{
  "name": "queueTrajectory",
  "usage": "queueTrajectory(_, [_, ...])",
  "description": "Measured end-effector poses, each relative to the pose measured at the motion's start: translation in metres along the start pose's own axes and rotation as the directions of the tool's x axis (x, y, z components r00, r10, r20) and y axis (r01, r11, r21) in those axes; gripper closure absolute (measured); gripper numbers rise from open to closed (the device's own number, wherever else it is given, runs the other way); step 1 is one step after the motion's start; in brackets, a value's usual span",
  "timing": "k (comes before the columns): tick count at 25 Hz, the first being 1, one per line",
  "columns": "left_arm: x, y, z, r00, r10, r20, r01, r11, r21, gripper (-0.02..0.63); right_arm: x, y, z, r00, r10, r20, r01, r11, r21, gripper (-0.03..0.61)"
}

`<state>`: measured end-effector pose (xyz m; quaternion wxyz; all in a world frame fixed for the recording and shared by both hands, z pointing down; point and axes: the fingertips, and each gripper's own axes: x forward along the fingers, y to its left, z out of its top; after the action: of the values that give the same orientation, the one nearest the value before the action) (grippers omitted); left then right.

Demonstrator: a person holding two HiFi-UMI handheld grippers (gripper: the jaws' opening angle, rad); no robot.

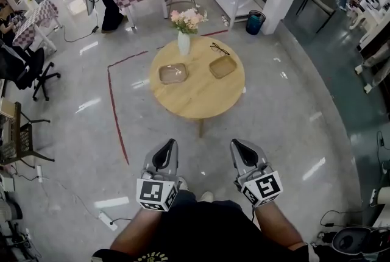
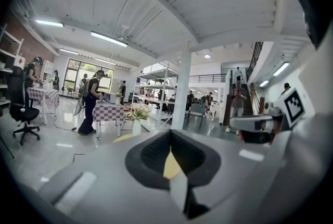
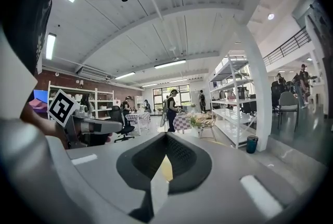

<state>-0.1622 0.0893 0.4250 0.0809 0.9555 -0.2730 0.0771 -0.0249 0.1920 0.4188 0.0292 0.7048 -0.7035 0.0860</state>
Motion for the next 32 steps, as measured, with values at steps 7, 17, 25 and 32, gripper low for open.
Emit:
queueTrajectory(7, [0.011,0.036,-0.004,0.999,-0.003,-0.033,0.002,1.0,-0.02,0.612,0.029,0.006,0.003,1.0,-0.013,-0.008,0.013,1.0,0.01,0.58])
queueTrajectory(17, [0.034,0.063,0.018,0.999,-0.053,-0.002,0.053,0.999,0.004,0.612,0.068,0.008,0.02,0.999,-0.05,0.014,0.05,0.999,0.006,0.58])
queueTrajectory(25, [0.05,0.095,0.031,0.996,-0.084,0.004,0.084,0.996,0.002,0.612,0.095,0.015,0.033,0.996,-0.09,0.015,0.09,0.996,-0.002,0.58])
queueTrajectory(32, [0.05,0.116,0.036,0.995,-0.098,0.023,0.098,0.995,0.003,0.612,0.113,0.029,0.035,0.995,-0.095,0.019,0.096,0.995,-0.004,0.58])
